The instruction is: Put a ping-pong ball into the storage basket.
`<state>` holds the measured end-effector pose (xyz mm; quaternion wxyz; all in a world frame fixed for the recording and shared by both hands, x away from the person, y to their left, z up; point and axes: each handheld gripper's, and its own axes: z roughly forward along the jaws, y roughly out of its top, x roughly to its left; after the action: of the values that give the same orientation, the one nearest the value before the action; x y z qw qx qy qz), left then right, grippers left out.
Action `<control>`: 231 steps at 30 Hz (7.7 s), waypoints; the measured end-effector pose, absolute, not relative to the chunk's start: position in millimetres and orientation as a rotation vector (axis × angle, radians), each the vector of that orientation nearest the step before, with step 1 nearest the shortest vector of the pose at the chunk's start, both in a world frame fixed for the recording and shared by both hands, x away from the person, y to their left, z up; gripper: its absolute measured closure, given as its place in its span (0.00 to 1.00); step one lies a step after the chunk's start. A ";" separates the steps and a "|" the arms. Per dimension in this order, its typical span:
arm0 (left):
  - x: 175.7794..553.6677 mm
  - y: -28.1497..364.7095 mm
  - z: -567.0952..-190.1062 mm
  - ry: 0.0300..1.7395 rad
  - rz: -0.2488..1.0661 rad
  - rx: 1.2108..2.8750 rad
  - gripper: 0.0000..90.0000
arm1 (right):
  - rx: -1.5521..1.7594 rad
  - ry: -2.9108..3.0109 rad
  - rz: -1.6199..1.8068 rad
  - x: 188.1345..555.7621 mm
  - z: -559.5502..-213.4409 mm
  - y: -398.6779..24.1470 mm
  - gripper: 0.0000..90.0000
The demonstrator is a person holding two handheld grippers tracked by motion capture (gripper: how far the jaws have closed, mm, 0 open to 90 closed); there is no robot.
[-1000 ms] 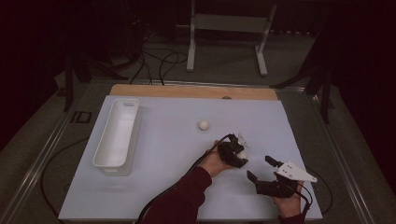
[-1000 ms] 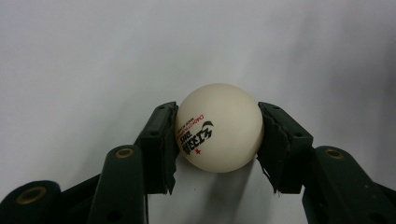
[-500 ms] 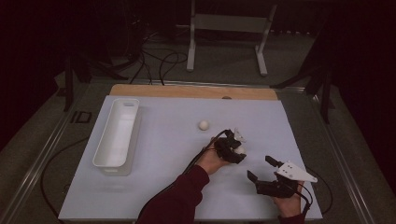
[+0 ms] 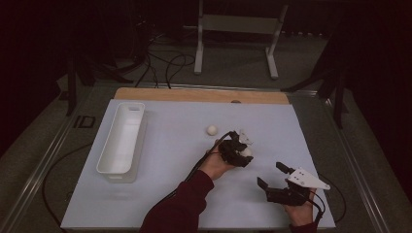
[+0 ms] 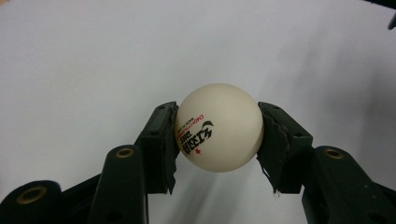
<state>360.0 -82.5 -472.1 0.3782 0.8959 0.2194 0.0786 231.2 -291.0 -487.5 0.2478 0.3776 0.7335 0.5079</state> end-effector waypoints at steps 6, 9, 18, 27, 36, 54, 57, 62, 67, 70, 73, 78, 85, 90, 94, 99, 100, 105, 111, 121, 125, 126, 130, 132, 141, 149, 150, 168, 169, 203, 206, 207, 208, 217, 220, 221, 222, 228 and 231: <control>359.5 -75.7 -465.0 0.573 0.205 2.262 0.57 | 1.030 2.000 1.385 231.1 -487.5 -291.3 0.09; 359.0 -72.2 -460.6 0.576 0.208 2.252 0.57 | 1.029 2.000 1.386 231.1 -487.5 -291.1 0.09; 359.8 -62.1 -452.3 0.586 0.222 2.233 0.57 | 1.028 2.000 1.385 231.1 -487.6 -290.8 0.09; 357.6 -50.8 -442.2 0.585 0.230 2.210 0.57 | 1.031 2.001 1.388 231.0 -487.7 -290.4 0.09; 357.5 -39.3 -433.8 0.589 0.246 2.200 0.57 | 1.029 1.999 1.387 231.2 -487.8 -290.6 0.09; 356.8 -1.3 -419.6 0.614 0.297 2.132 0.57 | 1.027 1.997 1.390 233.3 -487.8 -291.1 0.09; 355.5 5.7 -416.7 0.619 0.308 2.123 0.57 | 1.027 1.995 1.393 234.4 -487.9 -291.1 0.09; 352.6 14.7 -413.9 0.621 0.321 2.117 0.57 | 1.030 1.988 1.395 235.5 -487.8 -291.0 0.09; 350.6 25.5 -411.5 0.634 0.335 2.116 0.57 | 1.032 1.983 1.398 236.9 -488.1 -291.2 0.09; 350.5 30.2 -410.6 0.643 0.339 2.111 0.57 | 1.034 1.981 1.400 237.6 -488.4 -291.2 0.09; 350.1 37.1 -408.8 0.653 0.345 2.103 0.57 | 1.040 1.979 1.405 237.8 -488.1 -291.0 0.09; 346.3 45.0 -406.5 0.647 0.360 2.107 0.57 | 1.039 1.978 1.402 238.4 -488.2 -291.1 0.09; 343.3 55.2 -408.7 0.657 0.365 2.106 0.57 | 1.031 1.983 1.399 240.4 -489.1 -289.7 0.09; 338.6 61.3 -410.5 0.648 0.372 2.114 0.57 | 1.035 1.981 1.402 241.4 -488.9 -290.5 0.09; 337.8 67.1 -412.2 0.659 0.379 2.112 0.57 | 1.033 1.982 1.403 242.2 -489.1 -290.6 0.09; 335.3 72.6 -413.8 0.666 0.384 2.110 0.57 | 1.033 1.977 1.400 243.6 -488.8 -291.6 0.09; 334.6 73.9 -413.8 0.666 0.387 2.110 0.57 | 1.032 1.977 1.399 243.8 -488.7 -291.7 0.09; 332.4 80.6 -414.1 0.678 0.398 2.108 0.57 | 1.032 1.973 1.404 243.7 -488.1 -291.3 0.09; 330.3 90.7 -416.2 0.712 0.413 2.102 0.57 | 1.033 1.975 1.404 244.3 -488.0 -291.2 0.09; 325.9 107.4 -419.5 0.744 0.428 2.091 0.57 | 1.025 1.980 1.396 246.0 -486.8 -290.9 0.09; 323.7 112.4 -422.6 0.757 0.433 2.091 0.57 | 1.029 1.982 1.395 246.8 -486.7 -290.4 0.09; 322.9 114.0 -423.1 0.759 0.434 2.090 0.56 | 1.026 1.983 1.395 247.2 -486.7 -290.5 0.09; 320.8 118.5 -424.8 0.769 0.438 2.090 0.56 | 1.023 1.984 1.392 248.1 -486.7 -290.3 0.09; 319.3 121.9 -426.5 0.775 0.443 2.091 0.56 | 1.017 1.985 1.390 249.2 -486.3 -290.4 0.09; 315.2 132.8 -433.6 0.805 0.453 2.091 0.57 | 1.018 1.981 1.394 249.5 -486.5 -290.0 0.09; 311.7 139.5 -439.7 0.819 0.457 2.091 0.56 | 1.015 1.985 1.389 249.4 -487.0 -289.6 0.09; 310.9 139.4 -439.5 0.815 0.458 2.090 0.56 | 1.015 1.984 1.389 249.5 -487.0 -289.7 0.09; 303.6 151.8 -433.2 0.826 0.477 2.047 0.56 | 1.014 1.984 1.398 247.9 -486.7 -288.9 0.09; 303.2 152.6 -432.9 0.826 0.479 2.047 0.56 | 1.014 1.984 1.398 247.9 -486.7 -288.9 0.09; 300.6 180.9 -417.9 0.829 0.501 2.002 0.56 | 0.995 2.012 1.373 246.8 -489.0 -286.4 0.09; 300.8 183.8 -417.4 0.838 0.506 1.996 0.56 | 0.996 2.013 1.373 246.8 -489.0 -286.5 0.09; 301.0 186.6 -416.9 0.846 0.511 1.982 0.56 | 0.995 2.013 1.372 246.8 -489.0 -286.5 0.09; 301.1 187.7 -416.8 0.850 0.513 1.979 0.56 | 0.995 2.013 1.372 246.8 -489.1 -286.4 0.09; 301.2 195.7 -415.6 0.870 0.528 1.970 0.56 | 0.994 2.015 1.368 246.6 -489.2 -286.2 0.09; 301.5 197.6 -415.4 0.877 0.531 1.967 0.56 | 0.993 2.015 1.367 246.6 -489.3 -286.2 0.09; 301.9 199.8 -415.6 0.883 0.532 1.966 0.56 | 0.994 2.015 1.367 246.6 -489.3 -286.2 0.09; 302.1 200.9 -415.7 0.885 0.533 1.967 0.56 | 0.993 2.015 1.367 246.6 -489.2 -286.3 0.09; 302.4 205.8 -415.9 0.901 0.539 1.956 0.56 | 0.995 2.014 1.368 246.5 -489.1 -286.4 0.09; 302.2 207.3 -415.3 0.905 0.541 1.954 0.56 | 0.995 2.014 1.368 246.5 -489.1 -286.8 0.09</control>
<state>302.2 207.3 -415.3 0.4445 0.7884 0.3650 0.2182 246.5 -286.8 -489.1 0.2531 0.3659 0.7407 0.5034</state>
